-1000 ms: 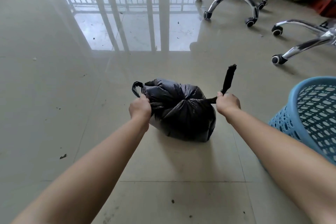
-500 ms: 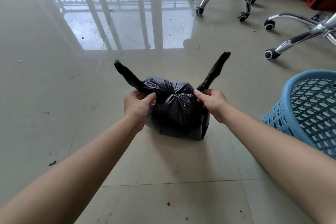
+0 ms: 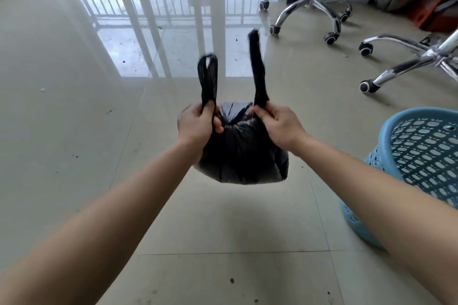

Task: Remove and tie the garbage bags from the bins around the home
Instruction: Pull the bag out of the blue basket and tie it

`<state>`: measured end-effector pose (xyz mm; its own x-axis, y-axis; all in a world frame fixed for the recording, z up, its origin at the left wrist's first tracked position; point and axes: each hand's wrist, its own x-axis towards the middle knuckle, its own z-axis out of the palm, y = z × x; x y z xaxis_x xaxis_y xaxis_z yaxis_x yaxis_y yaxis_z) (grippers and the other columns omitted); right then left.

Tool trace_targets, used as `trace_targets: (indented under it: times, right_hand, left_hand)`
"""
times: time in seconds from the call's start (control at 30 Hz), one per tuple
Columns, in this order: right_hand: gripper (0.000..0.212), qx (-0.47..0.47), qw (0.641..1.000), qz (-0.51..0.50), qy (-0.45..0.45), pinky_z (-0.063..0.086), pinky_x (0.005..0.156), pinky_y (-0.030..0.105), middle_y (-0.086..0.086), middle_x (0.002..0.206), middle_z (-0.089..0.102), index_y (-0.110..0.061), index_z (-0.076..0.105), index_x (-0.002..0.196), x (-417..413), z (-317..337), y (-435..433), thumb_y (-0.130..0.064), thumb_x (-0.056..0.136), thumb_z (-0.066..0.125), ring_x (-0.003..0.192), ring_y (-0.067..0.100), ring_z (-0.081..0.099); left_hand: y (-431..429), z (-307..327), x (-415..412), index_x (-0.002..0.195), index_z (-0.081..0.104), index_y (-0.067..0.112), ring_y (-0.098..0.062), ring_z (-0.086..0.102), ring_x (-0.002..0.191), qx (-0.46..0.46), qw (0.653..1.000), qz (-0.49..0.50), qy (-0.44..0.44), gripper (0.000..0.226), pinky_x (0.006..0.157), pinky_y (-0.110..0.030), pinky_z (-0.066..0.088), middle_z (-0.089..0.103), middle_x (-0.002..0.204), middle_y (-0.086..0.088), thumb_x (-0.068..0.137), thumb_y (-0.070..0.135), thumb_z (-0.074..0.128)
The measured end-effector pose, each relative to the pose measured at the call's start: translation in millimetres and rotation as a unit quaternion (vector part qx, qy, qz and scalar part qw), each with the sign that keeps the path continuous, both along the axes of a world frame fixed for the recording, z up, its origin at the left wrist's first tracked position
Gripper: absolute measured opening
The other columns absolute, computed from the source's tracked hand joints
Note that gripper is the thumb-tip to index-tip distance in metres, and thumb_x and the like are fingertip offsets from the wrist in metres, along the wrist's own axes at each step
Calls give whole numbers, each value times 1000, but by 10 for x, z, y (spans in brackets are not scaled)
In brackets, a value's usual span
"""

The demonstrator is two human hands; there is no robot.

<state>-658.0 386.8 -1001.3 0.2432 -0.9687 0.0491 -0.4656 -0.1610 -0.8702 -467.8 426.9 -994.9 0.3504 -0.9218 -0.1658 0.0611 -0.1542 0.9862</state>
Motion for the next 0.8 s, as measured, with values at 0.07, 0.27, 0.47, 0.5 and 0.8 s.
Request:
trace_targets:
  times: [0.07,0.27,0.47,0.5,0.8]
  right_hand:
    - [22,-2,990,51,132,44,76,34,-1,87,68,-21,69,101,-79,-153,79,-33,102,50,86,20,62]
    - [19,-22,954,180,238,36,70,31,-4,82,57,-18,61,93,-113,-97,172,-28,103,48,82,19,53]
    - [21,59,910,256,321,47,79,37,-8,81,58,-27,57,89,5,-13,209,-35,103,44,81,17,56]
    - [23,71,910,257,317,45,74,34,-8,76,56,-23,60,93,20,10,215,-34,103,43,75,14,54]
    - [20,154,952,214,157,43,74,27,-9,77,59,-26,72,99,-40,-47,182,-42,96,60,70,7,54]
  left_hand:
    - [69,-121,4,94,62,10,-10,52,45,96,995,-36,21,23,46,-18,42,52,52,5,105,24,48]
    - [164,-119,195,94,52,8,-15,49,62,145,963,-223,45,16,52,-21,38,46,73,-8,82,-2,54]
    - [271,-27,249,94,72,8,-11,45,67,109,938,-329,-11,17,62,-25,32,46,69,0,90,24,73]
    - [271,-27,237,107,73,4,-10,43,63,112,940,-321,-22,28,61,-26,30,44,68,0,92,27,71]
    - [312,-3,219,120,72,18,-8,41,59,100,942,-318,-33,29,53,-16,34,41,65,1,101,33,57]
